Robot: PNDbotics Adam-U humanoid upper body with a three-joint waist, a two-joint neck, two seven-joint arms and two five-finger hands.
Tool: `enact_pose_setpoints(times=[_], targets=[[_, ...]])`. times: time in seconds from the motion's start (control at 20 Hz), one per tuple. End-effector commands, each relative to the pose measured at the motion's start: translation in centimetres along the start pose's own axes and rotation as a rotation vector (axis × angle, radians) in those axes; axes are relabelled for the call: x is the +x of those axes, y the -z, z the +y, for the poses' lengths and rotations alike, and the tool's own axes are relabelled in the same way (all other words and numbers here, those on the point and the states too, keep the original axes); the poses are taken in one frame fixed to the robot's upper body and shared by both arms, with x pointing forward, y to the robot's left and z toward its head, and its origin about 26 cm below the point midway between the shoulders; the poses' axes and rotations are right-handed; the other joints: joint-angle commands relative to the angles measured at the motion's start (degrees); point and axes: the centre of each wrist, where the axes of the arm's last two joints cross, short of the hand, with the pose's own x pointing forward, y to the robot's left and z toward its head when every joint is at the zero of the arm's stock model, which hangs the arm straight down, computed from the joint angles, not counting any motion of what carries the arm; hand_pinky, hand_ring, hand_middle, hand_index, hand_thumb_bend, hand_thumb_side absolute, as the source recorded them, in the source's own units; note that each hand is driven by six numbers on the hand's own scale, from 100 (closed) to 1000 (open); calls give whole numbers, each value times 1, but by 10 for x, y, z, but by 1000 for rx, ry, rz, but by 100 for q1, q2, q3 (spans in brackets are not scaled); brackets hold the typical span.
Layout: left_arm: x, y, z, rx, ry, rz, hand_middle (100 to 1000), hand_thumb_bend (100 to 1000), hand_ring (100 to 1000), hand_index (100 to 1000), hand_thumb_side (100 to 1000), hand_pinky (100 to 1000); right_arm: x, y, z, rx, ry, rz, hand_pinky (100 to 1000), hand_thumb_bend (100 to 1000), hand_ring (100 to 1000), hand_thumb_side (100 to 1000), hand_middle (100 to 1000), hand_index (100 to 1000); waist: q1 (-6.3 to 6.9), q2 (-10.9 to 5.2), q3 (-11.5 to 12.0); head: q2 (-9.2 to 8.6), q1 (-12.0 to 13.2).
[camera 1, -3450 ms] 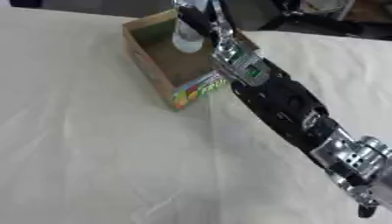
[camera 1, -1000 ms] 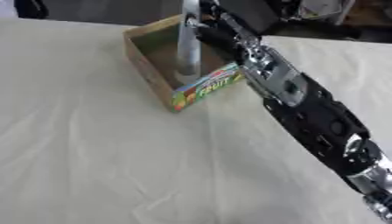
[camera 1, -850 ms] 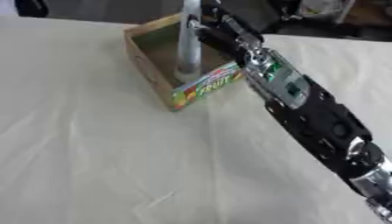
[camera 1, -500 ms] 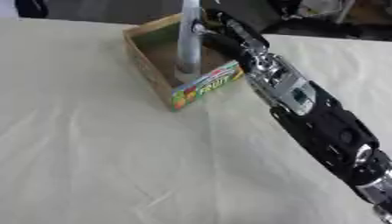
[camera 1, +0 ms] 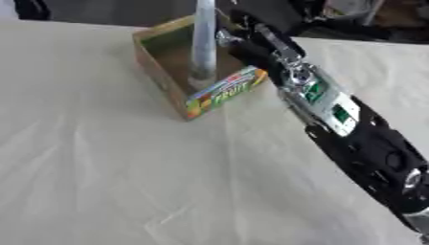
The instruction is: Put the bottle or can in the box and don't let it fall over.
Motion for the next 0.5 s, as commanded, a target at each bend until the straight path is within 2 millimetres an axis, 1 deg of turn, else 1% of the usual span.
enact_pose_setpoints(times=[0.05, 0.1, 0.25, 0.3, 0.5], targets=[[10, 4, 6, -2, 40, -32, 718, 495, 661, 714, 338, 1000, 16, -13, -10, -22, -13, -51, 1000, 100, 1000, 525, 1000, 1000, 41, -132, -48, 47, 76], [10, 3, 7, 0, 43, -30, 718, 496, 662, 714, 338, 1000, 17, -18, -11, -24, -6, -51, 1000, 100, 1000, 523, 1000, 1000, 40, -148, -76, 64, 104], [9, 2, 9, 4, 53, -26, 718, 497, 662, 714, 339, 1000, 19, -32, -12, -40, 28, -67, 1000, 100, 1000, 523, 1000, 1000, 21, -187, -186, 76, 295], [9, 1, 9, 4, 55, -23, 718, 497, 662, 714, 339, 1000, 17, -36, -14, -54, 36, -70, 1000, 100, 1000, 476, 1000, 1000, 12, -199, -226, 72, 336], [8, -1, 12, 8, 69, -9, 717, 498, 657, 713, 341, 1000, 2, -45, -23, -147, 59, -80, 1000, 100, 1000, 470, 1000, 1000, -49, -258, -411, 52, 333]])
